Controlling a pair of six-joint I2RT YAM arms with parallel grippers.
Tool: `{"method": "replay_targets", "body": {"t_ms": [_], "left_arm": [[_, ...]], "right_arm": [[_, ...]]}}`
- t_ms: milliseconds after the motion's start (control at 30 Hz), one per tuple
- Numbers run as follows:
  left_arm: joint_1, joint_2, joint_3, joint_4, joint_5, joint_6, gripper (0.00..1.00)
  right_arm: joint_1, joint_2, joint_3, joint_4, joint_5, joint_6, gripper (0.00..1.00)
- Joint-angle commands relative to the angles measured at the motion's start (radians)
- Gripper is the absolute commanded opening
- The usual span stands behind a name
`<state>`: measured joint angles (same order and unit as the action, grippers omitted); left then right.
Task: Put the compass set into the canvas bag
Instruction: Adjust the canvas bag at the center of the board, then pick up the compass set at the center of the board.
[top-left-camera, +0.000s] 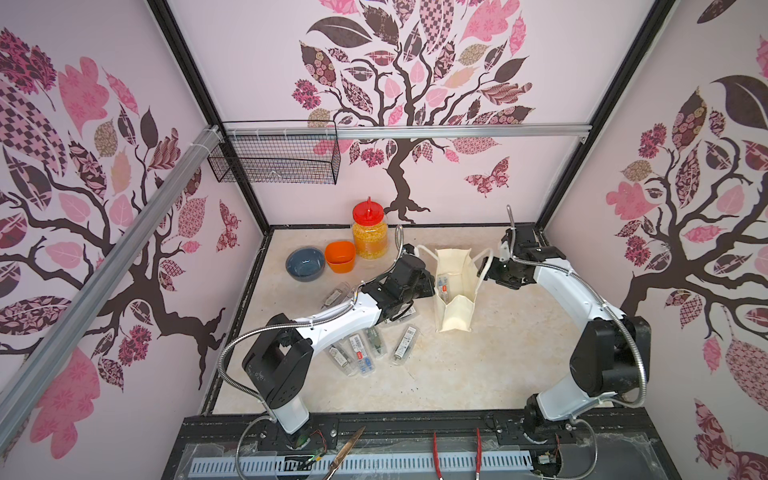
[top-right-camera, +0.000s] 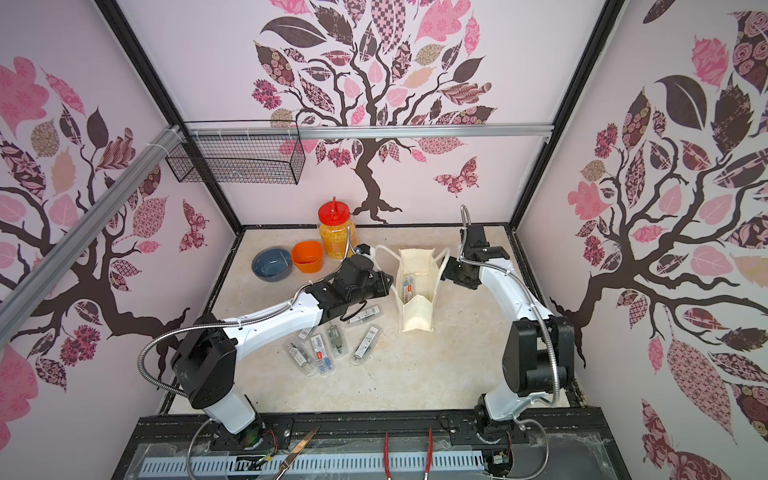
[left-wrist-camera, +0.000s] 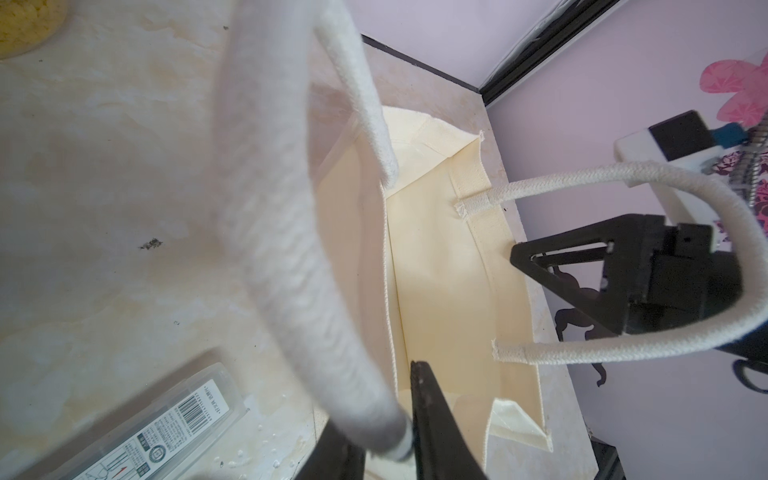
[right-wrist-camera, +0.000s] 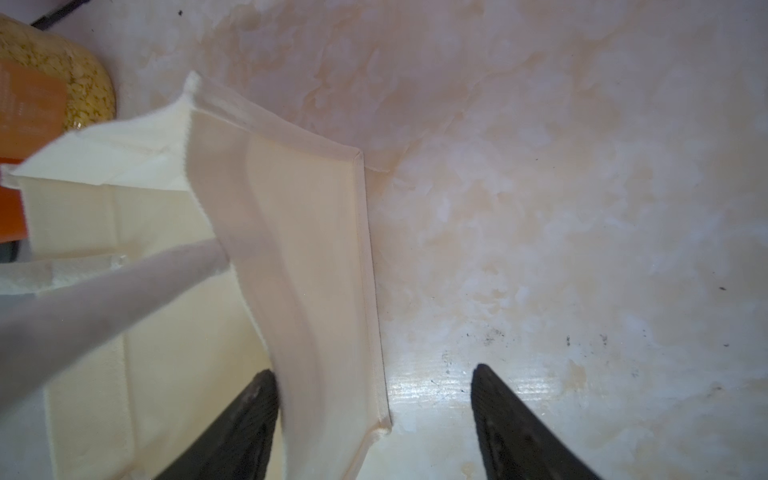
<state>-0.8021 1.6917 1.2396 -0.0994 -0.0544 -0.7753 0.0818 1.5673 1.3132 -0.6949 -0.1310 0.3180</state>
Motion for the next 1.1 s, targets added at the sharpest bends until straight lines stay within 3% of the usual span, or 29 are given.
{"method": "replay_targets", "body": {"t_ms": [0, 167, 367, 533, 733, 800, 933, 1067], "left_arm": [[0.000, -0.019, -0.009, 0.004, 0.001, 0.006, 0.29], [-0.001, -0.037, -0.007, 0.003, 0.003, 0.020, 0.37], [0.001, -0.094, 0.003, -0.027, -0.036, 0.078, 0.50], [0.003, -0.156, 0.053, -0.120, -0.095, 0.184, 0.54], [0.091, -0.267, 0.056, -0.266, -0.067, 0.270, 0.57], [0.158, -0.308, 0.035, -0.314, -0.031, 0.267, 0.57], [0.325, -0.380, -0.007, -0.395, 0.057, 0.268, 0.57], [0.514, -0.431, -0.049, -0.450, 0.183, 0.235, 0.57]], "right_arm": [[-0.010, -0.088, 0.001, 0.016, 0.080, 0.005, 0.84], [-0.017, -0.171, -0.029, 0.054, 0.168, 0.012, 0.95], [-0.029, -0.234, 0.008, 0.022, 0.202, 0.022, 0.95], [-0.028, -0.283, 0.084, -0.018, 0.263, 0.005, 0.94], [-0.009, -0.325, 0.186, -0.025, 0.096, -0.077, 0.85], [0.060, -0.307, 0.243, -0.041, 0.083, -0.129, 0.84], [0.336, -0.230, 0.377, -0.075, 0.182, -0.314, 0.84], [0.569, -0.163, 0.416, -0.063, 0.198, -0.524, 0.83]]}}
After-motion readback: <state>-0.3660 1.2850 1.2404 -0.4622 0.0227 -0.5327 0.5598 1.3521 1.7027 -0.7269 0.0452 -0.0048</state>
